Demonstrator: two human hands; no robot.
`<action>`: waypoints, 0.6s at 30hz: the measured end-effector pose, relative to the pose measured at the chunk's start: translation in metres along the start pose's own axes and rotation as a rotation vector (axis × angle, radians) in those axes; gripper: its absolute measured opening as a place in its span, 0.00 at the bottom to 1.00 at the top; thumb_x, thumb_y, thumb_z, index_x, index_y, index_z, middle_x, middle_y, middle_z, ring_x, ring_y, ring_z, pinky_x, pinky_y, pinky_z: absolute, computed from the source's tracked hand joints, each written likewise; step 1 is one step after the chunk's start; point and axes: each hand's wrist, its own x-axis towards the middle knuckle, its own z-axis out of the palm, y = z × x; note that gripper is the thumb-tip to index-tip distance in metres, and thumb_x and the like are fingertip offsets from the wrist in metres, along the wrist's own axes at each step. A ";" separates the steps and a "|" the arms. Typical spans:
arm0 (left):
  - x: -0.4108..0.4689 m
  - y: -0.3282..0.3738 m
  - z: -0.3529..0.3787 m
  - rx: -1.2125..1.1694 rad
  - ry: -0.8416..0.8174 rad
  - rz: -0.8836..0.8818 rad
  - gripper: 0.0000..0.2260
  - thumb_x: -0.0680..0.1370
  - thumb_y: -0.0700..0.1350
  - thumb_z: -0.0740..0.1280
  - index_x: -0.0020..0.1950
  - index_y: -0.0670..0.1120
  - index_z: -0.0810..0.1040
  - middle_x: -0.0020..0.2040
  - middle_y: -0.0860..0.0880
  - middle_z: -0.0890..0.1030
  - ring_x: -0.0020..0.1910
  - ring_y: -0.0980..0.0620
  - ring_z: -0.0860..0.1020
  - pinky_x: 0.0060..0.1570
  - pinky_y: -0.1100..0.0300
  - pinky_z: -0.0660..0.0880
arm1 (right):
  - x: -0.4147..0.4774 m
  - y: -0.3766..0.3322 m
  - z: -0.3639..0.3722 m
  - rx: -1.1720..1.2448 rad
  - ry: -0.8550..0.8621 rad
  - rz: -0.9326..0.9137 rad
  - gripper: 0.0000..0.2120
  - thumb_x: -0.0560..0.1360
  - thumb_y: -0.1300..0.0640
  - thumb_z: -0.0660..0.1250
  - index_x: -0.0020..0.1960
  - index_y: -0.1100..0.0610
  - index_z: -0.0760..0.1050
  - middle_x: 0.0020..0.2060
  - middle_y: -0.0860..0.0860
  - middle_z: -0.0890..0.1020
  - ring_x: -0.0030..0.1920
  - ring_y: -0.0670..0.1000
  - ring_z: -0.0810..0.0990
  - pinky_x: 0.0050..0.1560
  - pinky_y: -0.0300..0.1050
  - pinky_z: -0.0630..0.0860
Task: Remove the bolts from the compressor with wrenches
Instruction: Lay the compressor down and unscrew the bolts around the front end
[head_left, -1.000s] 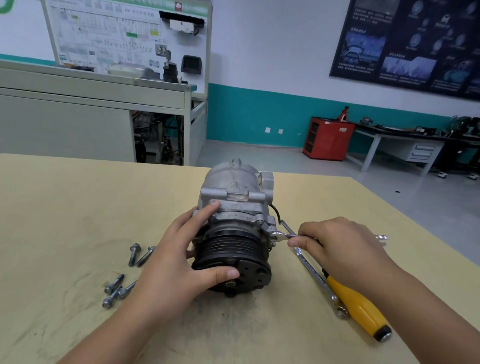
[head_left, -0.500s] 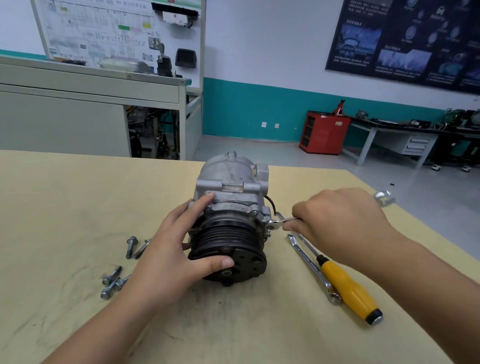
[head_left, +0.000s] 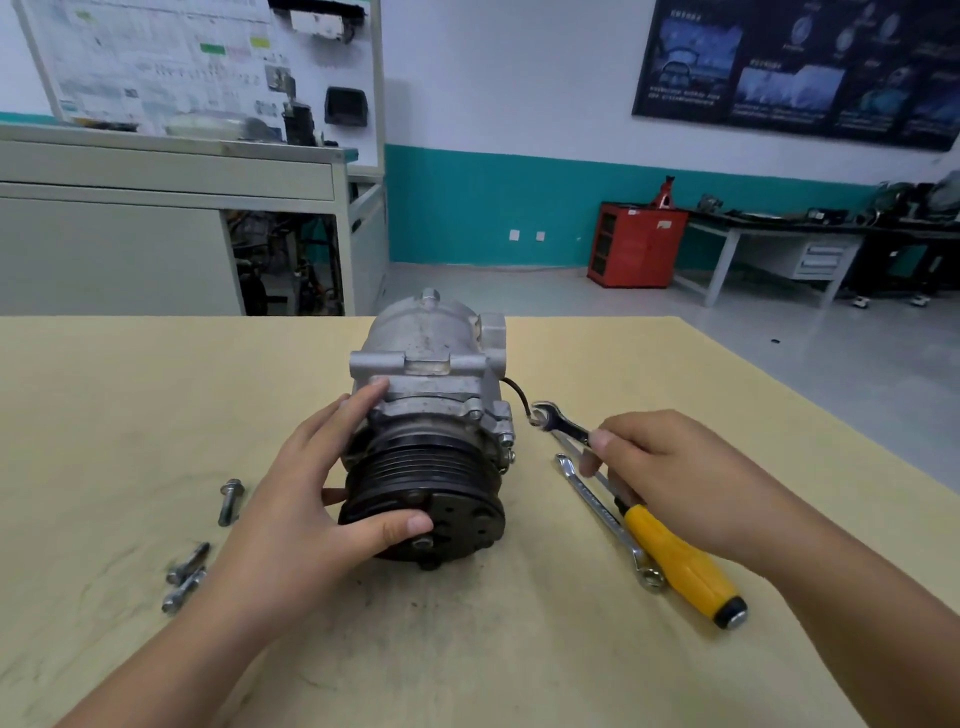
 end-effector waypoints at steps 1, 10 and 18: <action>0.000 -0.001 0.000 0.007 -0.004 0.001 0.38 0.55 0.63 0.72 0.62 0.80 0.60 0.62 0.73 0.66 0.59 0.78 0.65 0.46 0.76 0.69 | -0.003 0.003 0.002 0.245 -0.081 0.065 0.16 0.81 0.55 0.55 0.41 0.56 0.77 0.24 0.45 0.74 0.25 0.43 0.71 0.28 0.36 0.66; -0.004 0.010 0.003 0.089 -0.016 -0.025 0.40 0.59 0.66 0.73 0.66 0.78 0.55 0.62 0.78 0.62 0.62 0.77 0.63 0.57 0.66 0.69 | -0.024 -0.001 0.036 1.011 -0.292 0.264 0.10 0.81 0.61 0.55 0.46 0.62 0.73 0.33 0.58 0.83 0.29 0.50 0.78 0.31 0.37 0.74; -0.045 0.069 0.014 0.381 0.231 0.065 0.16 0.68 0.62 0.56 0.35 0.53 0.75 0.35 0.57 0.77 0.38 0.60 0.72 0.39 0.68 0.66 | -0.035 -0.016 0.056 1.194 -0.296 0.236 0.09 0.80 0.62 0.55 0.46 0.64 0.72 0.30 0.59 0.82 0.24 0.48 0.74 0.29 0.37 0.72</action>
